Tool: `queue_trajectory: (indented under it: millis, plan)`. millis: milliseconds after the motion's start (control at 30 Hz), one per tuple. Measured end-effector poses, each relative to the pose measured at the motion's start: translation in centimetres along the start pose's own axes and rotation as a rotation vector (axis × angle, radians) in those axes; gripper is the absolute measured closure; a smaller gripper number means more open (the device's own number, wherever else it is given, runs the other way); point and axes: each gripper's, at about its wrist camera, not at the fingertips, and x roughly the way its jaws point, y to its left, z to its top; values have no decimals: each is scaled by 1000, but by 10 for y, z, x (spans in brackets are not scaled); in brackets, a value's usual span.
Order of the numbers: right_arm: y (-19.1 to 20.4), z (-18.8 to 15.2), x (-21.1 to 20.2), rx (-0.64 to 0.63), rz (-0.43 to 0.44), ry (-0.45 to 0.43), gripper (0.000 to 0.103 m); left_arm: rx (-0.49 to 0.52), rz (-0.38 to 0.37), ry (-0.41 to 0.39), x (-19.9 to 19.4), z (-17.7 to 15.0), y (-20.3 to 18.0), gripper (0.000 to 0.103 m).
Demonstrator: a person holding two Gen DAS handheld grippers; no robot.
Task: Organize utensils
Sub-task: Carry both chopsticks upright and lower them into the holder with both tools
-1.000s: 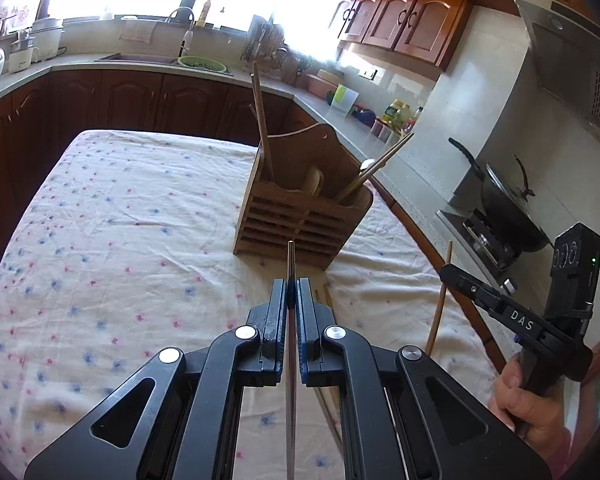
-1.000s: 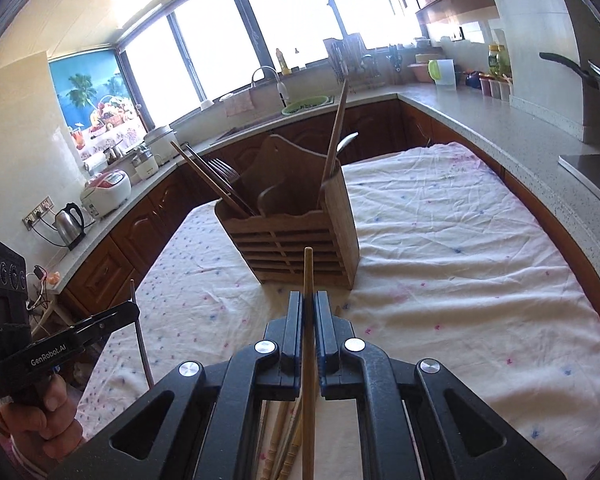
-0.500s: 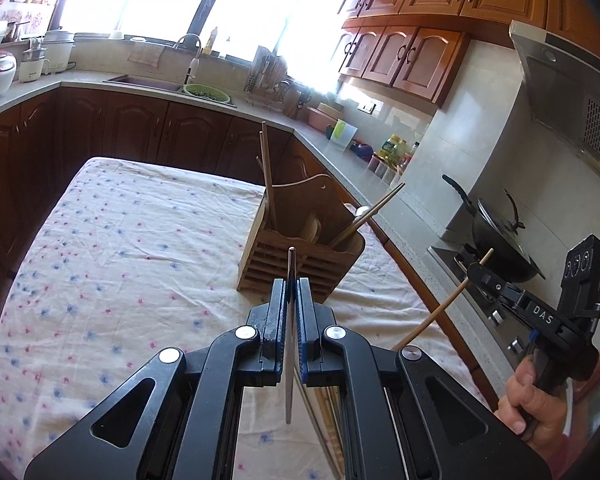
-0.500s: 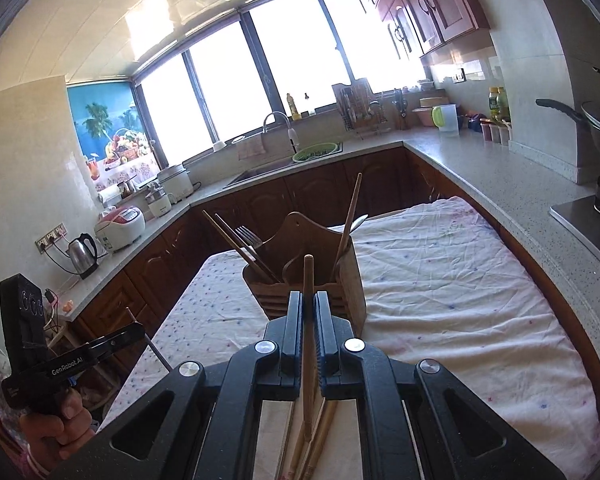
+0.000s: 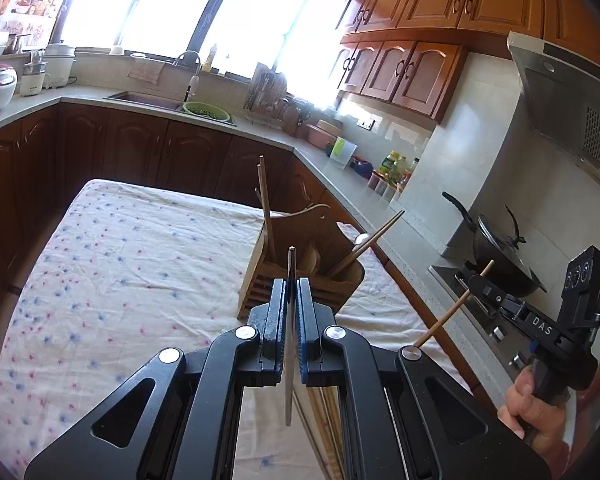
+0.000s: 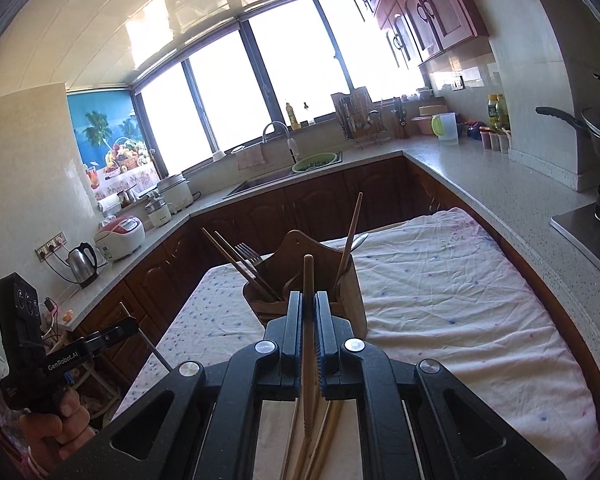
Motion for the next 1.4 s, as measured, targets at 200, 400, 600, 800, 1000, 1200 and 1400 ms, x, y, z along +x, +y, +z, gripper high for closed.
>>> queue_trajectory:
  millis: [200,400,600,800,1000,1200,1400]
  plan:
    - [-2,20,2,-1,-3,-46,98,23,-9,-58,5,26,-8,99]
    - [-3,52,12,-3,-10,-112,98,58,-6,-153,13,66,-17,99]
    - [-3,81,26,5,-28,-178,98,51,9,-240,26,101,-15,99]
    - [-3,94,45,2,-50,-216,98,18,29,-296,46,112,-9,99]
    - [-11,86,67,28,-71,-212,98,8,50,-279,73,99,-3,99]
    - [-19,67,86,46,-83,-174,98,26,64,-214,101,73,-1,99]
    - [-28,52,101,67,-88,-124,97,26,68,-160,116,57,3,99]
